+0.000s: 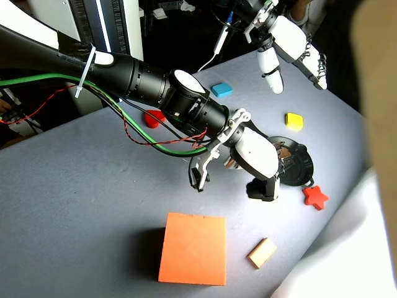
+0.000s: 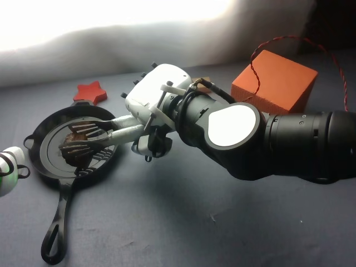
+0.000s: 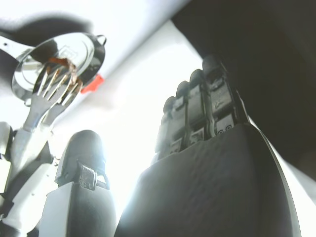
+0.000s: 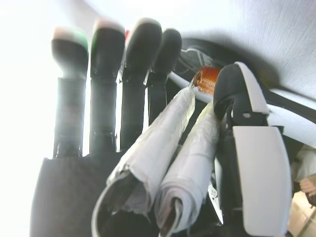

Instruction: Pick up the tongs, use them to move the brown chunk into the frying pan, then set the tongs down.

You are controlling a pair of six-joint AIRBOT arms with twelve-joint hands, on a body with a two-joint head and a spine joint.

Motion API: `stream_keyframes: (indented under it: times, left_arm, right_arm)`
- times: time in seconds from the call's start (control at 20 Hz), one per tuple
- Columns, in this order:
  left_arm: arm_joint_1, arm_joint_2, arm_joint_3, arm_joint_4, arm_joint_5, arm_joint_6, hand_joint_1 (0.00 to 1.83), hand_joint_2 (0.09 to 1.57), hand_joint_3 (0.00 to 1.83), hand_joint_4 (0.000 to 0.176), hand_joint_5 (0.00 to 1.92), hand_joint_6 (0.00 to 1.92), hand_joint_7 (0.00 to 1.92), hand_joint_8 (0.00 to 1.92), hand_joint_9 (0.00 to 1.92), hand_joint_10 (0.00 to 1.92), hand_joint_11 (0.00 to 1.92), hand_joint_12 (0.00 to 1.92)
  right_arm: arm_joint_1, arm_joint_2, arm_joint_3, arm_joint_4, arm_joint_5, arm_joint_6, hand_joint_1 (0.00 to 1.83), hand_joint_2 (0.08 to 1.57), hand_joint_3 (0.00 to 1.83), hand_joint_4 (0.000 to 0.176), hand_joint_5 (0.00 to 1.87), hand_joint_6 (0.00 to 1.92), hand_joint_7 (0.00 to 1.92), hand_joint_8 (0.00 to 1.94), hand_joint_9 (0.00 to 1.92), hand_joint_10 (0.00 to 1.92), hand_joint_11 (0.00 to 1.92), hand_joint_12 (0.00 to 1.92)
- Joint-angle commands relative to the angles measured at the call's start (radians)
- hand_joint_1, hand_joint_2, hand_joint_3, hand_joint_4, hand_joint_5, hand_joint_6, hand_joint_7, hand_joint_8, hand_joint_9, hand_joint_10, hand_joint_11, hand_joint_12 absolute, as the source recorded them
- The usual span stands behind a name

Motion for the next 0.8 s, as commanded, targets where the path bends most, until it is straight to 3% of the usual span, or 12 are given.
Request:
stream_keyframes:
  times: [0.0,0.3,0.5,0.65,0.75]
  left_arm:
    - [-0.004,0.004,0.002,0.084,-0.074,0.000,0.22,1.33,0.00,0.022,0.02,0.00,0.07,0.00,0.07,0.00,0.00,0.29]
    - [-0.004,0.004,0.002,0.084,-0.074,0.000,0.22,1.33,0.00,0.023,0.02,0.00,0.07,0.00,0.08,0.00,0.00,0.29]
    - [-0.004,0.004,0.002,0.084,-0.073,0.000,0.23,1.33,0.00,0.029,0.02,0.00,0.07,0.00,0.07,0.00,0.00,0.27]
    - [-0.004,0.004,0.002,0.085,-0.058,0.000,0.25,1.32,0.00,0.029,0.03,0.00,0.09,0.00,0.09,0.00,0.00,0.38]
    - [-0.004,0.004,0.004,0.088,-0.011,0.000,0.27,1.33,0.00,0.027,0.03,0.00,0.08,0.00,0.09,0.00,0.00,0.36]
  right_arm:
    - [0.012,0.008,-0.002,-0.054,-0.044,-0.003,0.38,1.39,0.00,0.000,0.73,0.96,0.94,1.06,0.87,1.35,0.71,1.69]
    - [0.054,0.052,-0.058,-0.054,-0.052,-0.007,0.38,1.38,0.00,0.000,0.71,0.84,0.88,1.02,0.77,1.34,0.60,1.81]
    - [0.080,0.143,-0.194,-0.055,-0.081,-0.054,0.39,1.38,0.00,0.000,0.70,0.84,0.87,1.02,0.77,1.35,0.60,1.81]
    - [0.083,0.262,-0.357,-0.055,-0.170,-0.048,0.37,1.39,0.00,0.000,0.69,0.87,0.85,1.06,0.74,1.36,0.60,1.80]
    - [0.070,0.332,-0.443,-0.056,-0.219,-0.052,0.34,1.40,0.00,0.000,0.69,0.90,0.84,1.09,0.74,1.38,0.60,1.81]
